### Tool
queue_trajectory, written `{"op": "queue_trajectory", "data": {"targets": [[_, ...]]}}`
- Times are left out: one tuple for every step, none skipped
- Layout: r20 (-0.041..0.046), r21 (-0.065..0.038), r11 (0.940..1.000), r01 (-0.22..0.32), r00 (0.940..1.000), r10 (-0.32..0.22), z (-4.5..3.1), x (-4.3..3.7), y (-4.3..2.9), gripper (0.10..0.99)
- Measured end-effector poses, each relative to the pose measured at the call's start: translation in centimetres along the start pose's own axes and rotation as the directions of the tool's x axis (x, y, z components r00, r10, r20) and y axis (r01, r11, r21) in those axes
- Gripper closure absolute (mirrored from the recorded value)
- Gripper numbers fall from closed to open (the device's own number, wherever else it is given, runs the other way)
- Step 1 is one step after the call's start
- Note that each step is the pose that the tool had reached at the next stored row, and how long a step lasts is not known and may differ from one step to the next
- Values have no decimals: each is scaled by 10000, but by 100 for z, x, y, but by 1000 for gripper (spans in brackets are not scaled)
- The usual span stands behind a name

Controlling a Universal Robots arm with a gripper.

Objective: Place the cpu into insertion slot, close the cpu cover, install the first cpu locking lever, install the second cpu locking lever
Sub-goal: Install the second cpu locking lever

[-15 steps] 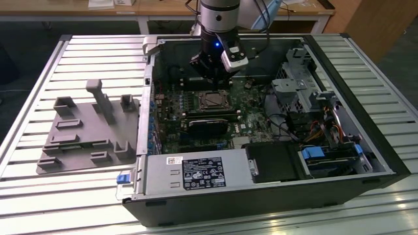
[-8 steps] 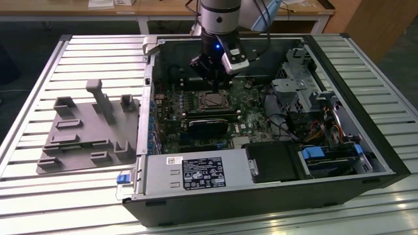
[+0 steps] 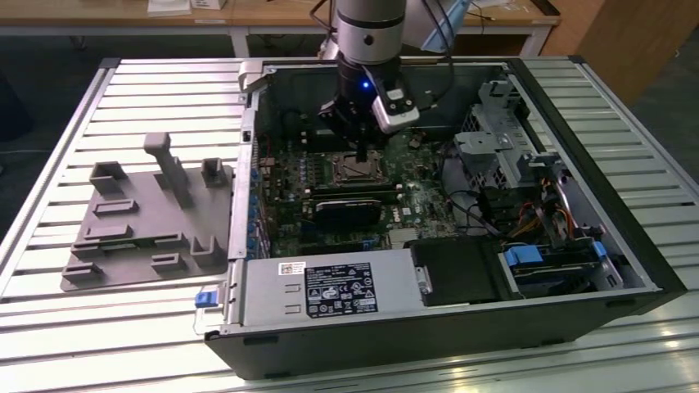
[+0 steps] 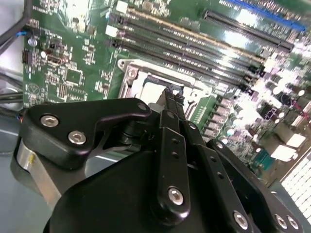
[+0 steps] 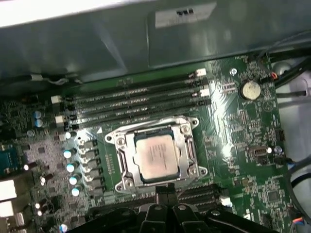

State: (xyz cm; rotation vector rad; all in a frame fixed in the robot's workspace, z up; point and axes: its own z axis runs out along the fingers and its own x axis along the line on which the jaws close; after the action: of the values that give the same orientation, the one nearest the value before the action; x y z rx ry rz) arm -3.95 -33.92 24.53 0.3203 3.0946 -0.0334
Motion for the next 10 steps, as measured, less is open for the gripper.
{"op": "queue_trajectory", "data": {"targets": [[0, 0, 10000, -1, 10000, 1, 0, -3, -17, 980], [0, 1, 10000, 0, 10000, 0, 0, -6, -33, 980], [-1, 2, 10000, 0, 10000, 0, 0, -9, -49, 980], [0, 1, 10000, 0, 10000, 0, 1, -11, -64, 980], [0, -2, 10000, 0, 10000, 0, 3, -12, -79, 980], [1, -6, 10000, 0, 10000, 0, 5, -12, -95, 980], [3, -12, 10000, -1, 10000, 1, 7, -11, -111, 980], [6, -16, 10000, -1, 10000, 1, 10, -9, -126, 980], [10, -31, 10000, -1, 10000, 1, 15, -6, -142, 980], [13, -52, 10000, -2, 10000, 2, 20, -2, -153, 980]]}}
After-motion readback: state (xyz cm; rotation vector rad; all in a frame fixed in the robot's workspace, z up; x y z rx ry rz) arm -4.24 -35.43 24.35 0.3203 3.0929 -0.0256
